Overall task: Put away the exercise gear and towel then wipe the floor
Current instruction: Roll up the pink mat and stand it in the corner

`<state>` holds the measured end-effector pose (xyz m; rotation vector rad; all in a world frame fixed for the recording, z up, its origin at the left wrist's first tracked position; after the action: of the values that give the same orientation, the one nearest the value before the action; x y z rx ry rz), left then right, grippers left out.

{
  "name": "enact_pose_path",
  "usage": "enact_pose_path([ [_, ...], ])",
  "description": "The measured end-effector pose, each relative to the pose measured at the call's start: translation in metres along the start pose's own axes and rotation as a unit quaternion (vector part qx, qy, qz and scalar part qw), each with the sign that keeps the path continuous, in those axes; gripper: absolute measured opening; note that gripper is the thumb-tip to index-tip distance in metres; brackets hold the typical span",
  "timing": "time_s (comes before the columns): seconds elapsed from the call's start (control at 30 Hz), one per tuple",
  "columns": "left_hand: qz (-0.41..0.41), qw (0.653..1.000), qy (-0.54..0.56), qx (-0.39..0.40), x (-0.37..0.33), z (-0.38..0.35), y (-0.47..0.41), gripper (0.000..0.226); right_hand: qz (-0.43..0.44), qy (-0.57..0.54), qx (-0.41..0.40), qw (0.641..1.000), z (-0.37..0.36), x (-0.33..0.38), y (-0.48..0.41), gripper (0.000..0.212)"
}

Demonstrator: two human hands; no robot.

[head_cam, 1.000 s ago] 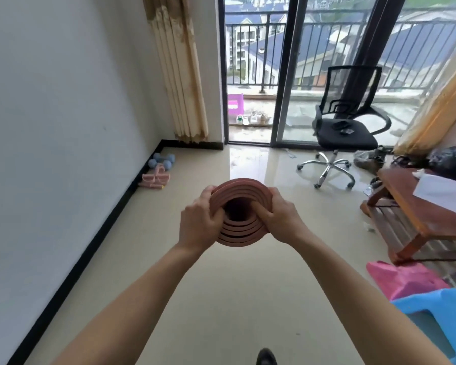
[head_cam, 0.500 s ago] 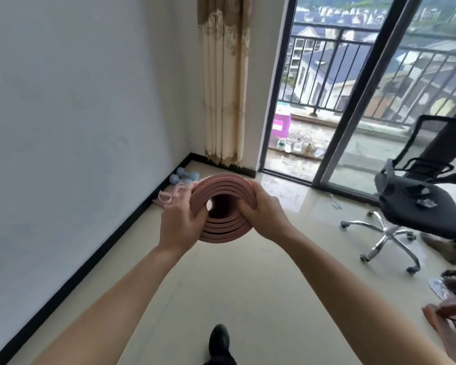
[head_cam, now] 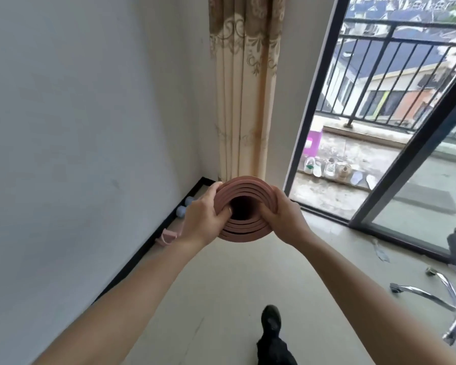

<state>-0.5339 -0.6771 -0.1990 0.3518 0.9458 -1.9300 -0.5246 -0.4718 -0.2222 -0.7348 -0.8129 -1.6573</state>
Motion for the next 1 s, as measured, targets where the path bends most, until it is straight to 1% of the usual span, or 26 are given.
enact_pose_path([
  [0.2,0.066,0.997,-0.026,0.038,0.096,-0.067,-0.152,0.055,-0.003,0.019,0.037,0.999,-0.012,-0.011,-0.204,0.047],
  [0.3,0.091,0.995,-0.023,0.044,0.14,-0.077,-0.217,0.058,0.007,0.03,0.069,0.997,-0.02,0.012,-0.289,0.043],
  [0.4,0.15,0.988,-0.015,0.03,0.2,-0.076,-0.276,0.063,0.006,0.06,0.106,0.992,-0.041,0.042,-0.378,0.043],
  [0.53,0.209,0.978,0.017,0.004,0.29,-0.079,-0.329,0.065,0.02,0.092,0.147,0.985,-0.088,0.073,-0.48,0.046],
  [0.63,0.231,0.972,0.033,-0.001,0.364,-0.094,-0.361,0.066,0.018,0.115,0.174,0.978,-0.137,0.076,-0.554,0.05],
  [0.77,0.254,0.965,0.062,0.021,0.474,-0.125,-0.405,0.065,-0.018,0.137,0.188,0.972,-0.203,0.069,-0.651,0.055],
  [0.87,0.28,0.956,0.079,0.039,0.546,-0.145,-0.437,0.066,-0.052,0.155,0.214,0.963,-0.248,0.064,-0.717,0.057],
  [1.0,0.345,0.933,0.083,0.064,0.629,-0.18,-0.462,0.072,-0.082,0.149,0.237,0.957,-0.297,0.044,-0.791,0.057],
])
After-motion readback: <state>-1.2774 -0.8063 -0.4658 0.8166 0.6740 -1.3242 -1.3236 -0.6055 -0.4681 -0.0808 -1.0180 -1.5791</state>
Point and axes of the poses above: each hand's wrist, its own y-axis away from the middle knuckle, its own z-axis out of the back of the hand, x = y × z, the point moved 8 cm from there along -y, towards the middle knuckle, and after that the axes turned 14 degrees about -z, right-handed, at the moved point
